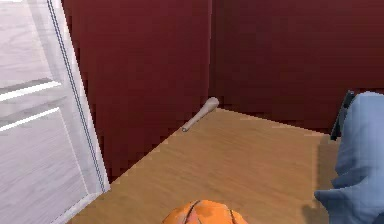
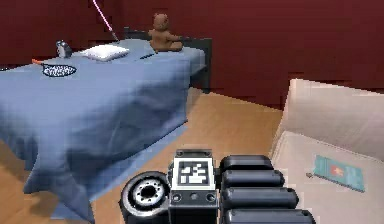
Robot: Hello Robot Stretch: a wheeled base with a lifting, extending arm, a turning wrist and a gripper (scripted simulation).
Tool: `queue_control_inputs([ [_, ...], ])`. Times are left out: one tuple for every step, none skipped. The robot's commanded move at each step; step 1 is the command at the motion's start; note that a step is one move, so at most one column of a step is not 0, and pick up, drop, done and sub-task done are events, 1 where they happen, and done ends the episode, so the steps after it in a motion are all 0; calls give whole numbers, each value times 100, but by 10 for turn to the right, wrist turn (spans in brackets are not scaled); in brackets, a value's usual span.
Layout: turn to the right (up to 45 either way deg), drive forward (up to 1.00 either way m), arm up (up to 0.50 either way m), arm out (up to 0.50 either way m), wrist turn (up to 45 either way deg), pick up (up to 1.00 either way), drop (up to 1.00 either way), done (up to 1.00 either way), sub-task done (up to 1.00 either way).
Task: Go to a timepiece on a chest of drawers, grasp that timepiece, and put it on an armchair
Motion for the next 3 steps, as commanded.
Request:
queue_control_inputs([
  [-30,0,0,0,0,0,0,0,0],
  [450,0,0,0,0,0,0,0,0],
  [450,0,0,0,0,0,0,0,0],
])
